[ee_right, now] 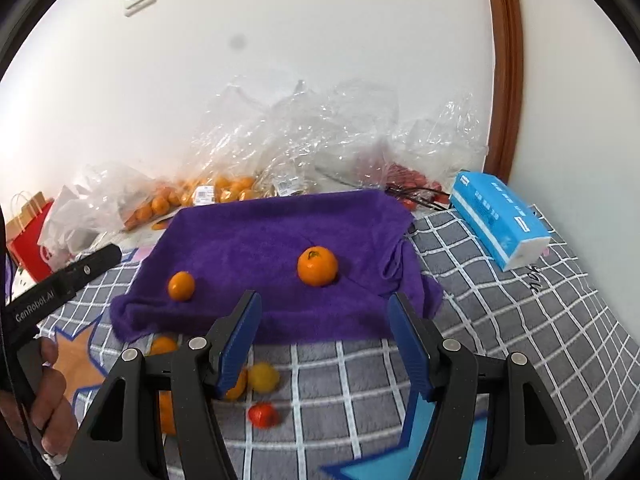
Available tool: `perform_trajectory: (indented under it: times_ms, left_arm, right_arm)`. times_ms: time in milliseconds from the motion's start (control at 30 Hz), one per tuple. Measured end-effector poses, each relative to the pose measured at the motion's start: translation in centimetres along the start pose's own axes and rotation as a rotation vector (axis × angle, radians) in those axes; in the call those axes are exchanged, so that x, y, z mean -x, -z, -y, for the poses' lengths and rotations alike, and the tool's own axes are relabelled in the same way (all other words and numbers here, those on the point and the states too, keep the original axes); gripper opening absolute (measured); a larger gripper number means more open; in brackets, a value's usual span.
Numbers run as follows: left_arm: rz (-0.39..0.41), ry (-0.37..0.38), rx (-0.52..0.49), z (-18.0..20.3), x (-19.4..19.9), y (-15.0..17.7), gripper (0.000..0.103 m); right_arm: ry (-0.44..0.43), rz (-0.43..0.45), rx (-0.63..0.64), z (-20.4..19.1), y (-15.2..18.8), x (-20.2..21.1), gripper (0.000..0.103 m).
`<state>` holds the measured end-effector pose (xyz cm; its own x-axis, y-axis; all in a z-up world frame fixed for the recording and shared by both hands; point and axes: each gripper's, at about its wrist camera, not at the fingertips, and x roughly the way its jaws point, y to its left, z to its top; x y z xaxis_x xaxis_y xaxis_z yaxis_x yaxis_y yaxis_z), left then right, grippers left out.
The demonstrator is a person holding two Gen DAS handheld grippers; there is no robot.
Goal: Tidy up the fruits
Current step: 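Withdraw both open tools from the towel back toward the fruit row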
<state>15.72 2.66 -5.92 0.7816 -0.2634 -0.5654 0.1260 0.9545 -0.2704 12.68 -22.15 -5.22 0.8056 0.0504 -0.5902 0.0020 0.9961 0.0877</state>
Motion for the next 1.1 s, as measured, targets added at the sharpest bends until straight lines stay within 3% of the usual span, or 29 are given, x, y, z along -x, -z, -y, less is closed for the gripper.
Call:
perform_trajectory:
  times_ms: [133, 333, 600, 767, 933, 1100]
  left_arm:
    - [-0.035, -0.021, -0.016, -0.8, 1.5, 1.9, 0.049]
    - [-0.054, -0.065, 0.027, -3.2, 3.0, 4.1, 0.049]
    - [-0.129, -0.125, 0.074, -5.7, 1.6, 5.5, 0.049]
    - [-0.137, -0.098, 0.094, -6.3, 0.8, 6.8, 0.049]
    - [-0.146, -0.045, 0.075, -5.9, -0.1, 7.3, 0.049]
    - [-0.162, -0.038, 0.087, -6.0, -0.8, 7.6, 0.049]
  right_arm:
    - [0.0, 0.011, 0.027, -0.5, 1.5, 1.4, 0.065]
    - [-0.03, -0.054, 0.007, -0.9, 3.5, 1.0, 0.065]
    - [-0.086, -0.118, 0.013, -2.1, 6.0, -0.1, 0.065]
    - [-0.086, -0.161, 0.048, -2.5, 7.4, -1.6, 0.054]
    - [-0.096, -0.19, 0.055, -2.7, 8.0, -3.1, 0.048]
    - [-0.11, -0.228, 0.066, -2.9, 7.9, -4.4, 0.044]
